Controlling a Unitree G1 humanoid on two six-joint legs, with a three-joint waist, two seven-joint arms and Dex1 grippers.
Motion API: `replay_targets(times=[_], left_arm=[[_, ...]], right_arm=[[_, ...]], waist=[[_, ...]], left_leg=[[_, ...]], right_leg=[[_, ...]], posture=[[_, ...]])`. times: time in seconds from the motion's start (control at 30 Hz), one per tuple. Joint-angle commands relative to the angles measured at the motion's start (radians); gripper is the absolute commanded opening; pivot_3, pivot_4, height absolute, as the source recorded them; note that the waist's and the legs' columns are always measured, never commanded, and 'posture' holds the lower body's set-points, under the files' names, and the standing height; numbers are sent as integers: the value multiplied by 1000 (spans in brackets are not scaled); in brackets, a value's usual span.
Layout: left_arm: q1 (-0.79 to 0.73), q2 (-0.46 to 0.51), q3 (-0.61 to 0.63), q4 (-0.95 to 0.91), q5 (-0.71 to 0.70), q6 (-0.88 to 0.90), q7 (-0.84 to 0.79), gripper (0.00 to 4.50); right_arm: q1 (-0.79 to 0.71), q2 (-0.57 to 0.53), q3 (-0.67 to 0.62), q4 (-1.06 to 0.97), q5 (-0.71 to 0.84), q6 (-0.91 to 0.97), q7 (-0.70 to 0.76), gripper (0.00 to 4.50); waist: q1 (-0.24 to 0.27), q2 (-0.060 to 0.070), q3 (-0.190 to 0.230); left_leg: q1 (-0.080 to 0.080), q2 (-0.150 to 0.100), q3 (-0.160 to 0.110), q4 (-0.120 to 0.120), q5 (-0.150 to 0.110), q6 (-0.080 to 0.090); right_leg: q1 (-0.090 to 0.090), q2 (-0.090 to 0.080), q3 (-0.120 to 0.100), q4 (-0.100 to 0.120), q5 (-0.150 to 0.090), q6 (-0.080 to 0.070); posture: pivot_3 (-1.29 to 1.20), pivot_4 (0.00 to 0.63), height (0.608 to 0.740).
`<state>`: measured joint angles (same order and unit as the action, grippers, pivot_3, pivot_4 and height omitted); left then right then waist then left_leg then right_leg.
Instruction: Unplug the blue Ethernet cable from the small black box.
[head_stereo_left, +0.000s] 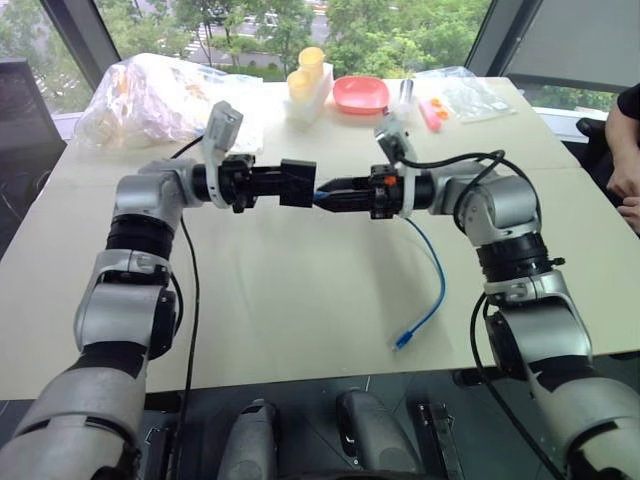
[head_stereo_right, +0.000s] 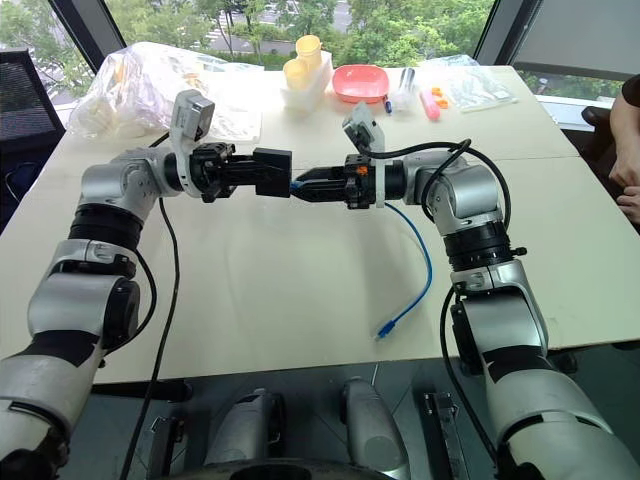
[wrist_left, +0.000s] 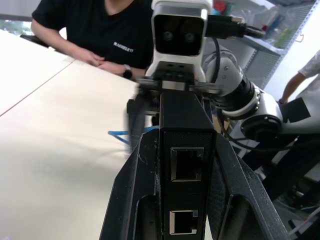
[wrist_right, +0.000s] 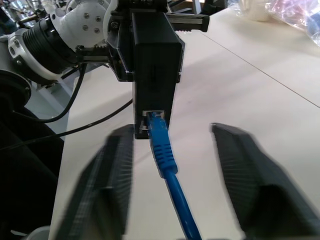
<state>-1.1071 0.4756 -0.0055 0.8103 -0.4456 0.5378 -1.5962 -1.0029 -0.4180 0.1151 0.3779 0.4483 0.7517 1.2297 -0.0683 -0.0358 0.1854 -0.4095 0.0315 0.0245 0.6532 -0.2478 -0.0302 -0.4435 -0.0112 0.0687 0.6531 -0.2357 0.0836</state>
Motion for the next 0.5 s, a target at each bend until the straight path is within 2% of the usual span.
replay_targets(times=[0.03,0.33,0.5], left_arm=[[-5,-5,10,-32,-12,-5,-18,526],[2,-4,6,-28,-5,-13,-18,526],[3,17,3,-26,-10,-15,-18,526]], right_arm=[[-31,5,-20,-1,1,-17,-14,80],[-26,-2,-19,-12,3,-10,1,80],[-5,-42,-33,-2,-4,-14,12,80]], waist=[[1,0,0],[1,0,0],[0,0,0]], left_leg=[[0,0,0,0,0,0],[0,0,0,0,0,0],[0,0,0,0,0,0]], right_leg=[[0,0,0,0,0,0],[0,0,0,0,0,0],[0,0,0,0,0,0]], posture=[[0,150,735],[0,150,735],[0,150,735]])
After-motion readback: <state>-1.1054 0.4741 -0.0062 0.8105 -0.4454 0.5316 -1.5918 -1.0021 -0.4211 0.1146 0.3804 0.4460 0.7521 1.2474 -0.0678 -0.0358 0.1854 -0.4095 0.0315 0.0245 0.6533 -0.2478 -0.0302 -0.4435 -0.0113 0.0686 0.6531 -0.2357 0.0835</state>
